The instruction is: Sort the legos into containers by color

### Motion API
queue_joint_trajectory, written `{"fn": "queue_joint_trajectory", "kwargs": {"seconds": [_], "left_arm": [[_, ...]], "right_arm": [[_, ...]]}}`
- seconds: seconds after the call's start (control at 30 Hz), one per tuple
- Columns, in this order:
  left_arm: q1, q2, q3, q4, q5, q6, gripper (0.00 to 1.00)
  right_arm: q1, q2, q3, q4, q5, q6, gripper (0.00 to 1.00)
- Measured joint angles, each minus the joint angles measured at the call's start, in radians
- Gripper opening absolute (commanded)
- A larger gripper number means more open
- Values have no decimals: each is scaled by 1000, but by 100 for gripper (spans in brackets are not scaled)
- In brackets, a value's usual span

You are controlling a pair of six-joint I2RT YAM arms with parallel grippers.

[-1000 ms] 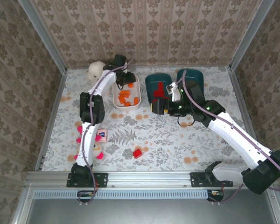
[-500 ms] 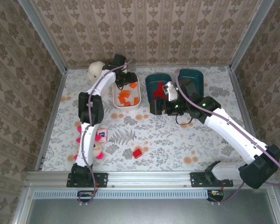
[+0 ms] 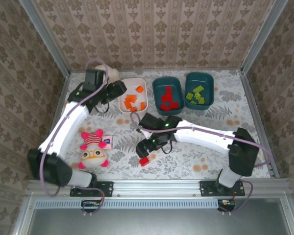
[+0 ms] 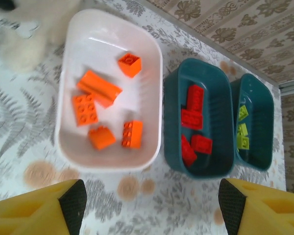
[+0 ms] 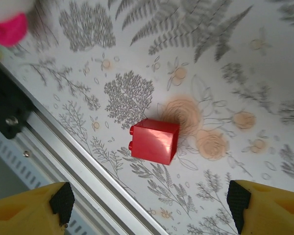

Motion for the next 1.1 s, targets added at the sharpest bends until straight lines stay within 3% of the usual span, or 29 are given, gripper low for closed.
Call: {"fn": "queue_joint_trajectory", "kwargs": {"seconds": [0.23,0.43,0.57,0.8,1.0,1.1], "left_arm": [[26,-373,-221,-183,-4,-3,77],[27,-565,-281,-313,-3,-10,76],[27,-631,-283,-386,-3,-10,76],[27,-669,-283,-472,-3,-10,75],[27,-667,-284,-472,18,2,75],[27,-659,-318,-424,69,2,75]], "right_arm": [[74,186,80,-46,24,19,85],[95,287,118,-67,27,42,80],[95,339,142,-66,35,60,69],[95,367,150,-68,55,89,40],[81,341,159,-86,104,95,36],[19,259,163,-106,126,98,35]]}}
